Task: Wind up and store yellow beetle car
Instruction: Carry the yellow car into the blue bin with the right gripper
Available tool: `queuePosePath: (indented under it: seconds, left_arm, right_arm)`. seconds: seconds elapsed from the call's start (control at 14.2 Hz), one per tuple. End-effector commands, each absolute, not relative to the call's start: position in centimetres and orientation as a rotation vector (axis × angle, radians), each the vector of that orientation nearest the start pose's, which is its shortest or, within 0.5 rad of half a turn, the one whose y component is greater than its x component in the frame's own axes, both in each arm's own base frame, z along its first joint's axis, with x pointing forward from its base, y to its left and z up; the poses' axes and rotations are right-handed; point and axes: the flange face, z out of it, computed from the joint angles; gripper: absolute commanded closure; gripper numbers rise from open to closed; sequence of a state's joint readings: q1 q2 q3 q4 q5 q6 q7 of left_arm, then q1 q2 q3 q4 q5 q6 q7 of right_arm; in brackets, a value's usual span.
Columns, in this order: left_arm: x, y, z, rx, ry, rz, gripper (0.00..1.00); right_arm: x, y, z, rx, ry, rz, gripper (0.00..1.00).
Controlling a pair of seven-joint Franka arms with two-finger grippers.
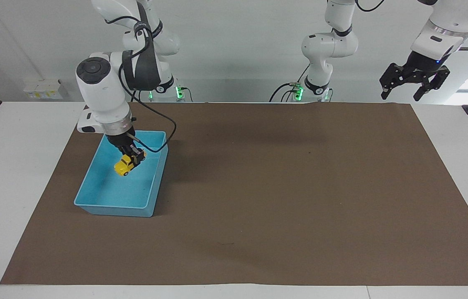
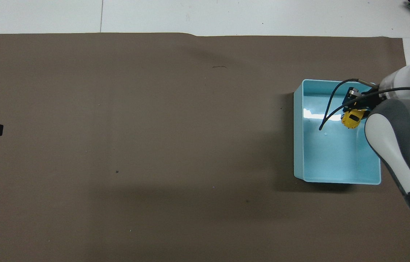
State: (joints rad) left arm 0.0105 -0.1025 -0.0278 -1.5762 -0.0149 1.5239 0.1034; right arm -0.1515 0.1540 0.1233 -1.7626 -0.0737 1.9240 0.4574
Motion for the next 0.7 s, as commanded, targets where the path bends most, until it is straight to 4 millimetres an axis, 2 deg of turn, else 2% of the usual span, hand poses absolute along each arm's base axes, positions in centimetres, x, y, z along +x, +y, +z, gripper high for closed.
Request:
queuePosePath:
  seconds: [0.0, 0.21, 0.35, 0.63]
  left_arm:
    - [51.3, -1.0, 67.7, -3.144, 0.180, -0.071, 0.00]
    - [51.3, -1.0, 67.7, -3.144, 0.180, -0.071, 0.00]
    - [51.3, -1.0, 67.7, -3.144, 0.180, -0.071, 0.00]
    - [51.3, -1.0, 67.7, -3.144, 0.180, -0.071, 0.00]
  right_arm:
    - [59.9, -4.9, 47.8, -3.110, 0.578, -0.021, 1.00]
    - [59.4, -6.9, 47.6, -3.132, 0.458, -0.006, 1.00]
    - [58.3, -7.8, 46.9, -3.143, 0.401, 0.000, 1.00]
    - [57.4, -8.3, 46.3, -3.161, 0.258, -0.062, 1.00]
